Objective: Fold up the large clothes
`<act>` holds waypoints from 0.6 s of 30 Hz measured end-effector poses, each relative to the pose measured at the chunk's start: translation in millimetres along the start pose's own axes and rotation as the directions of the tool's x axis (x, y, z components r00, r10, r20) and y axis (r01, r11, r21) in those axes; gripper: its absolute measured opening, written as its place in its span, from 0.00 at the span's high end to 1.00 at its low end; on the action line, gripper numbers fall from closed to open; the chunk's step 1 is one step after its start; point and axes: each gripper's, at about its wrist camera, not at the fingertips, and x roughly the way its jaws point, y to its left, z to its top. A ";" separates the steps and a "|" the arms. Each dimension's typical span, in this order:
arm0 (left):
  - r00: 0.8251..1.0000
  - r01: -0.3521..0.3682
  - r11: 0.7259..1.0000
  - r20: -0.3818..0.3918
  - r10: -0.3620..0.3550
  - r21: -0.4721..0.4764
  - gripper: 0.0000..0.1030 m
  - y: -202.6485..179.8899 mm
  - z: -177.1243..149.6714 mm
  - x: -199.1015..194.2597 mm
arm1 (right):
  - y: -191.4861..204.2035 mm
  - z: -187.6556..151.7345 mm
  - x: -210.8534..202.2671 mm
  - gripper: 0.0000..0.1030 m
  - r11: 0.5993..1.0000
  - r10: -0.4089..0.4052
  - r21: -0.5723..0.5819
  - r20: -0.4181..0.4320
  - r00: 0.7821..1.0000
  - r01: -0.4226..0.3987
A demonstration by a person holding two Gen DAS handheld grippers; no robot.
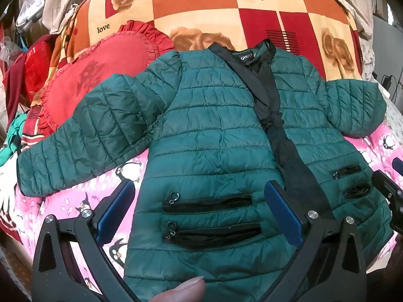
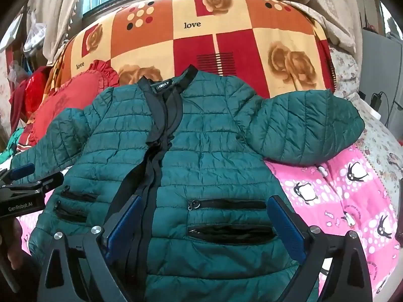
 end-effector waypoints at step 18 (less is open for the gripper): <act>1.000 -0.001 1.000 0.000 0.001 0.003 0.00 0.2 0.2 -0.3 | -0.2 -1.9 -2.1 0.05 1.000 -0.001 -0.003 0.002 1.000 0.001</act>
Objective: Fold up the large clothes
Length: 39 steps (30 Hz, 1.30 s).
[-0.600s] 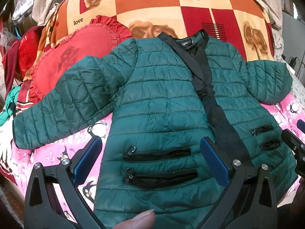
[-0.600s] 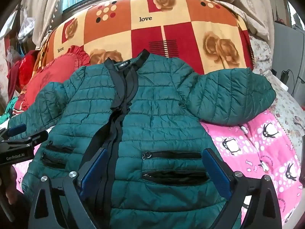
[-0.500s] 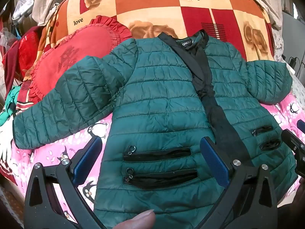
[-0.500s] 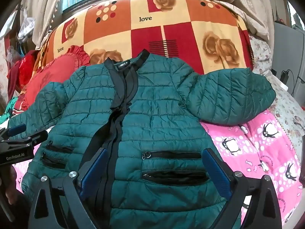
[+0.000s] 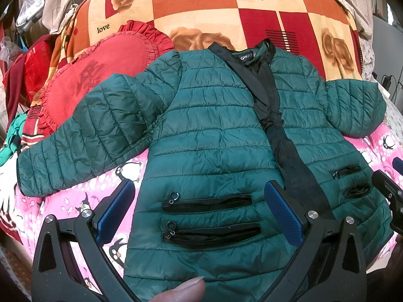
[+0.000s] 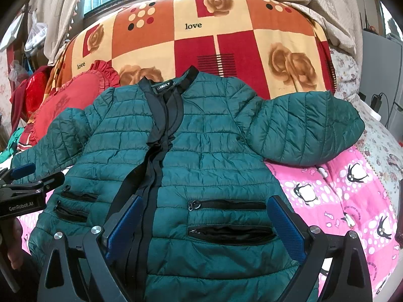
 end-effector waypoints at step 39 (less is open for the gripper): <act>1.000 0.001 1.000 -0.001 -0.001 -0.001 0.00 -0.1 -0.3 -0.3 | 2.5 -0.6 0.4 0.05 1.000 0.012 0.000 0.054 0.998 -0.012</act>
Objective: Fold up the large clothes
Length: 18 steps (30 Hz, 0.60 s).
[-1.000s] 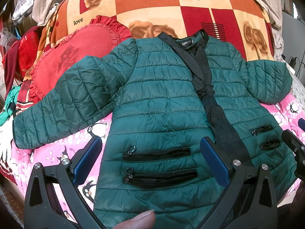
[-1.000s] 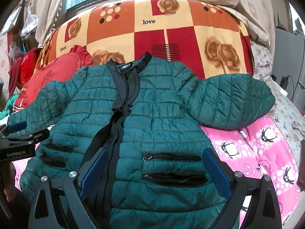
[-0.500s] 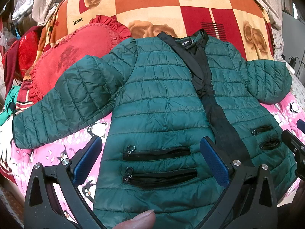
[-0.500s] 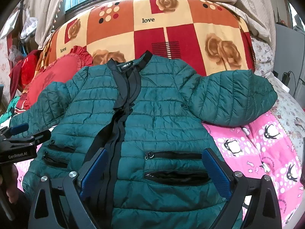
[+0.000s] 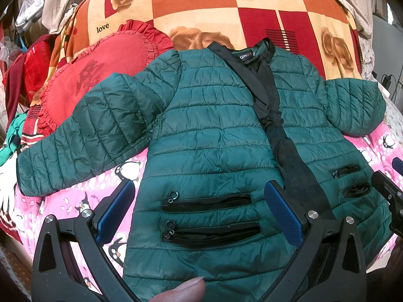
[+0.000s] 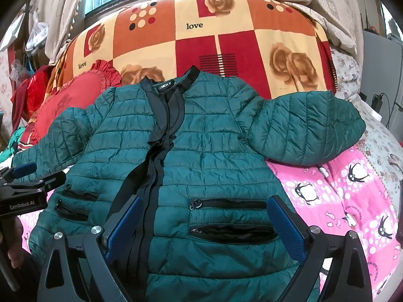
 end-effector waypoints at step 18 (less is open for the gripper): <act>1.000 0.000 1.000 0.000 0.000 0.000 0.00 0.0 0.0 0.0 | -1.5 0.0 -1.0 0.05 0.999 -0.029 -0.033 0.026 0.999 0.030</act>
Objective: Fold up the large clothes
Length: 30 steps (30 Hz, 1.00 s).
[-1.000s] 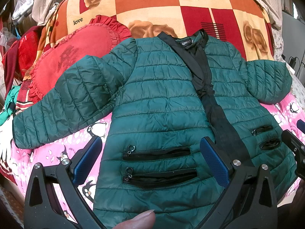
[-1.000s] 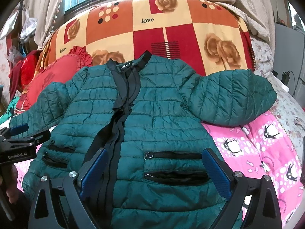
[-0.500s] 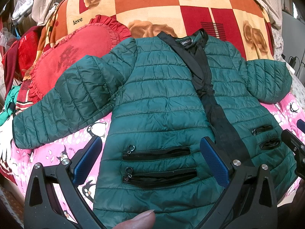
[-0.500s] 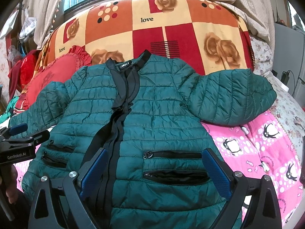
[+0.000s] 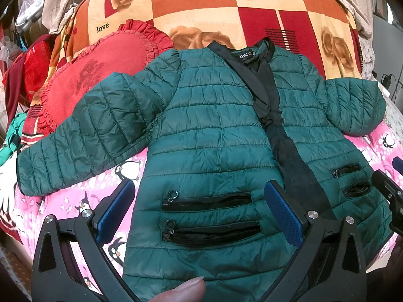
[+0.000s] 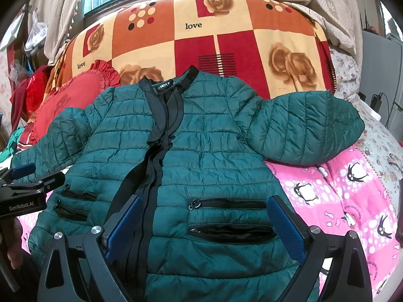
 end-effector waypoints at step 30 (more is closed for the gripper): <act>1.000 -0.001 1.000 0.000 0.001 0.001 0.00 -0.2 0.1 0.2 | -0.9 0.3 0.3 0.05 1.000 0.010 0.012 -0.007 1.000 -0.010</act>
